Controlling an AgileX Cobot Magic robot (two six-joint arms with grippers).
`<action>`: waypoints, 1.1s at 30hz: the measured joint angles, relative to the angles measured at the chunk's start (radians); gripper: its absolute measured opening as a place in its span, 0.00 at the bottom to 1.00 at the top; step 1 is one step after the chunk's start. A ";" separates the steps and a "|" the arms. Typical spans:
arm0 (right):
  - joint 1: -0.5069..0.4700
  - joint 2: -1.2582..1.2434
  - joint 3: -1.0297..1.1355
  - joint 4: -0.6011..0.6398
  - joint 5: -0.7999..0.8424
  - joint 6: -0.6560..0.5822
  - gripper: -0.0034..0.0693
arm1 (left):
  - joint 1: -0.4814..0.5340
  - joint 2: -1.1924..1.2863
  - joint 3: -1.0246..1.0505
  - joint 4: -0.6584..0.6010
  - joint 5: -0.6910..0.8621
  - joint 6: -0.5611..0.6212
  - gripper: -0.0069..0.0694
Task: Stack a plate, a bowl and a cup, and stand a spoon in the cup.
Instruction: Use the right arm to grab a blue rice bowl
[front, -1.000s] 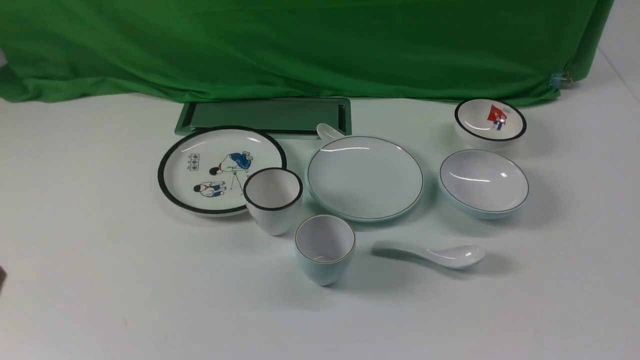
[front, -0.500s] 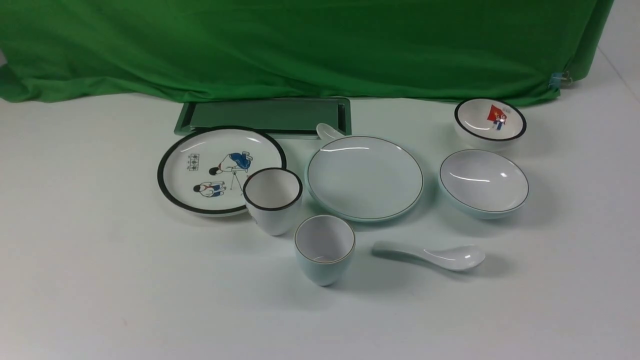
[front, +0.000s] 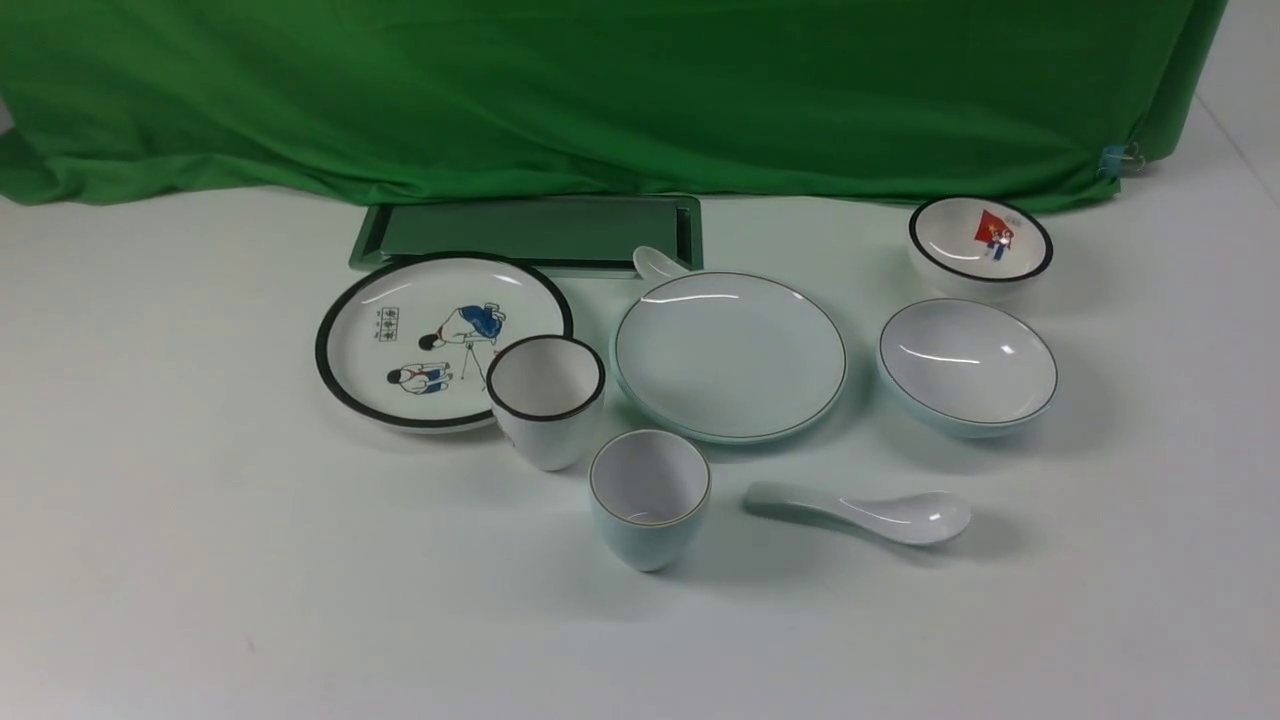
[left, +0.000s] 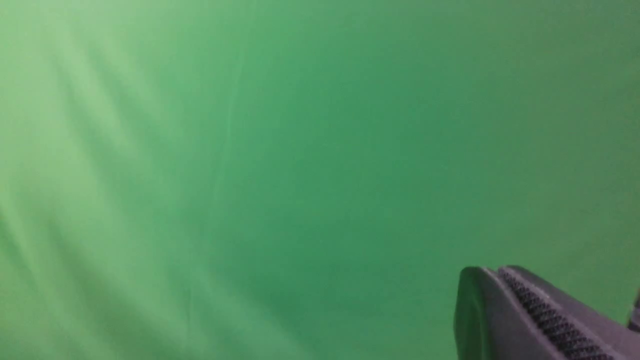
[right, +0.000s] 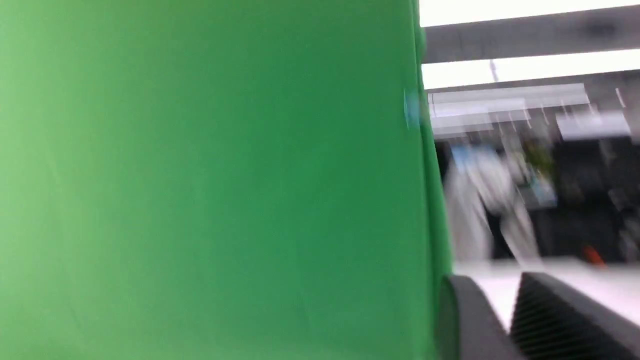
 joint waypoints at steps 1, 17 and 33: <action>0.000 0.054 -0.039 0.000 0.084 -0.034 0.19 | -0.015 0.037 -0.016 0.073 0.041 -0.097 0.05; 0.124 1.053 -0.703 0.254 0.932 -0.385 0.31 | -0.395 0.591 -0.424 -0.045 0.917 0.332 0.05; 0.130 1.641 -1.206 0.243 0.912 -0.289 0.58 | -0.395 0.704 -0.540 -0.214 1.050 0.417 0.05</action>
